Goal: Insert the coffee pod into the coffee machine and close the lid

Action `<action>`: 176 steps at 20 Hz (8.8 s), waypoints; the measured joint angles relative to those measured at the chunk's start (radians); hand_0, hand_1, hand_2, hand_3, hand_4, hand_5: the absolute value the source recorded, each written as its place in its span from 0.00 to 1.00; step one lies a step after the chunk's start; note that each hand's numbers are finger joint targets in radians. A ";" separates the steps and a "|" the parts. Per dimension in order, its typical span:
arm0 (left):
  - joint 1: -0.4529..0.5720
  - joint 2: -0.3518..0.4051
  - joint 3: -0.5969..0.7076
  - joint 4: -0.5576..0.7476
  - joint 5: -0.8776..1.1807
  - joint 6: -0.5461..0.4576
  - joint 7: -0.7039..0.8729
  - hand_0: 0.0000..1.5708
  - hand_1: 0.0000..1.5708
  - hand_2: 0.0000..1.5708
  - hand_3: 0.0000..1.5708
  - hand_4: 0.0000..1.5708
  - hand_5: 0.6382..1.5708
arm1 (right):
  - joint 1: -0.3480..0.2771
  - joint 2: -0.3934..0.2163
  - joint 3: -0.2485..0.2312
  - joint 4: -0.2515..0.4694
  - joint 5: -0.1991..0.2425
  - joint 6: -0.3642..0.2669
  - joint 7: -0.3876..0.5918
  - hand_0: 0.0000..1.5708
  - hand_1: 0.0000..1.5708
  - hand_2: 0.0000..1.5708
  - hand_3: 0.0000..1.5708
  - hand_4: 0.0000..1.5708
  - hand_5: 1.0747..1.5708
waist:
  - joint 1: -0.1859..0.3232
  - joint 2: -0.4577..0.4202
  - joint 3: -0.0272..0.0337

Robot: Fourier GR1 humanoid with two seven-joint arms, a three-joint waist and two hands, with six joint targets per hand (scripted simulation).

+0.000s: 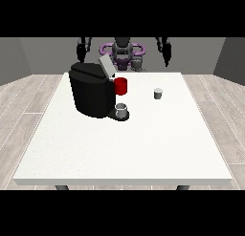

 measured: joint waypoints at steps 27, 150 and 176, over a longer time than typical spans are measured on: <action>-0.210 0.203 0.130 0.233 -0.052 -0.150 -0.021 0.00 0.00 0.00 0.00 0.00 1.00 | -0.076 0.022 -0.059 0.042 -0.037 -0.112 -0.043 0.00 0.00 0.00 0.00 0.18 1.00 | -0.093 0.078 -0.0057; -1.156 0.315 0.113 0.939 -0.661 -0.138 -0.093 0.74 0.74 0.79 0.75 0.32 1.00 | -0.356 0.010 -0.062 0.212 -0.047 -0.200 0.022 0.00 0.00 0.00 0.00 0.29 1.00 | -0.285 0.251 -0.0054; -1.156 0.324 0.105 0.940 -0.705 -0.158 -0.099 0.67 0.67 0.71 0.61 0.23 1.00 | -0.348 -0.001 -0.076 0.241 -0.049 -0.199 -0.015 0.00 0.00 0.00 0.00 0.26 1.00 | -0.266 0.258 -0.0044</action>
